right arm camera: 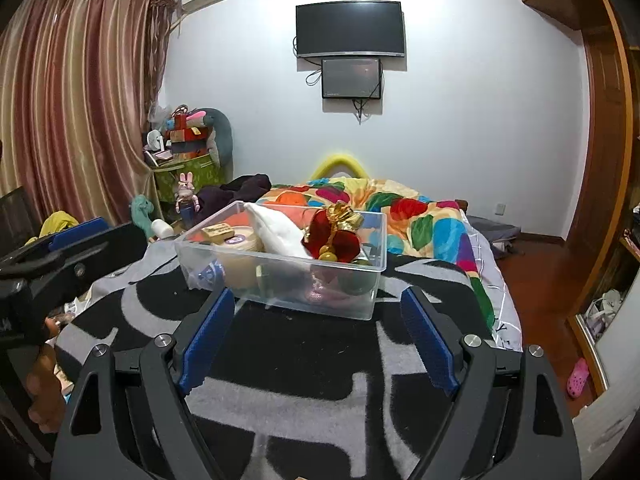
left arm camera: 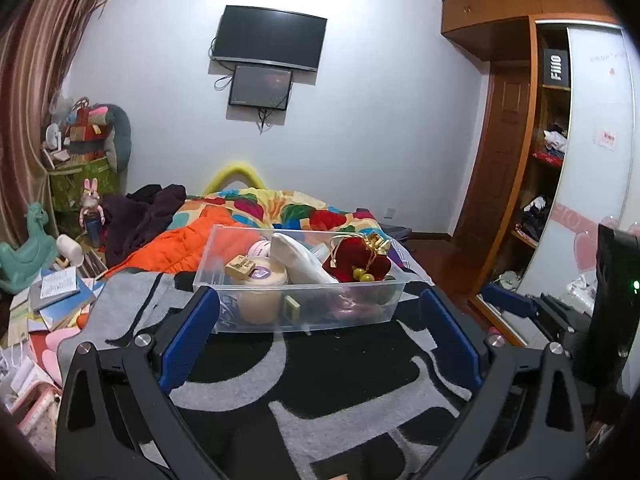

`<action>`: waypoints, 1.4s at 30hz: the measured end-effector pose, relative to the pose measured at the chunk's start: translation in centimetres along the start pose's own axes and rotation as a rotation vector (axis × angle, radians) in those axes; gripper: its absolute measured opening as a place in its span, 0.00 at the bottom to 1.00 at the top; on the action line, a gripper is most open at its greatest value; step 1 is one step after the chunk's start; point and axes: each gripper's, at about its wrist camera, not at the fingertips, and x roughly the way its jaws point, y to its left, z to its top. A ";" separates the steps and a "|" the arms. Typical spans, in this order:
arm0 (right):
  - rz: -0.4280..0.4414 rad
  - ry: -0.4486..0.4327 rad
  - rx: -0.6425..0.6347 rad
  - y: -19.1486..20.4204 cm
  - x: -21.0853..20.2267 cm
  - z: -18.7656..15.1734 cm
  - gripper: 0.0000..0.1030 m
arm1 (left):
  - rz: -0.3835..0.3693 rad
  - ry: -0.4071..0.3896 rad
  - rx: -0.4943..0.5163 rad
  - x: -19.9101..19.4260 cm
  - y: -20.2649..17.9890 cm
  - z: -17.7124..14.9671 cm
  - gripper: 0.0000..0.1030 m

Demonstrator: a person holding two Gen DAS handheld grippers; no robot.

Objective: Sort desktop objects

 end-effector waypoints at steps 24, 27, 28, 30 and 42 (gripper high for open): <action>0.012 -0.002 0.049 -0.3 -0.5 -0.3 0.86 | 0.045 0.047 0.006 0.6 0.7 -1.6 0.99; 0.008 0.000 0.058 -0.3 -0.5 -0.3 0.86 | 0.047 0.050 0.012 0.6 0.5 -1.6 0.99; 0.008 0.001 0.060 -0.3 -0.4 -0.3 0.86 | 0.050 0.046 0.018 0.6 0.4 -1.6 0.99; 0.008 0.004 0.062 -0.3 -0.4 -0.3 0.86 | 0.071 0.025 0.031 0.4 0.2 -1.6 0.99; 0.018 0.007 0.065 -0.5 -0.5 -0.4 0.86 | 0.060 0.028 0.032 0.8 0.4 -1.5 0.99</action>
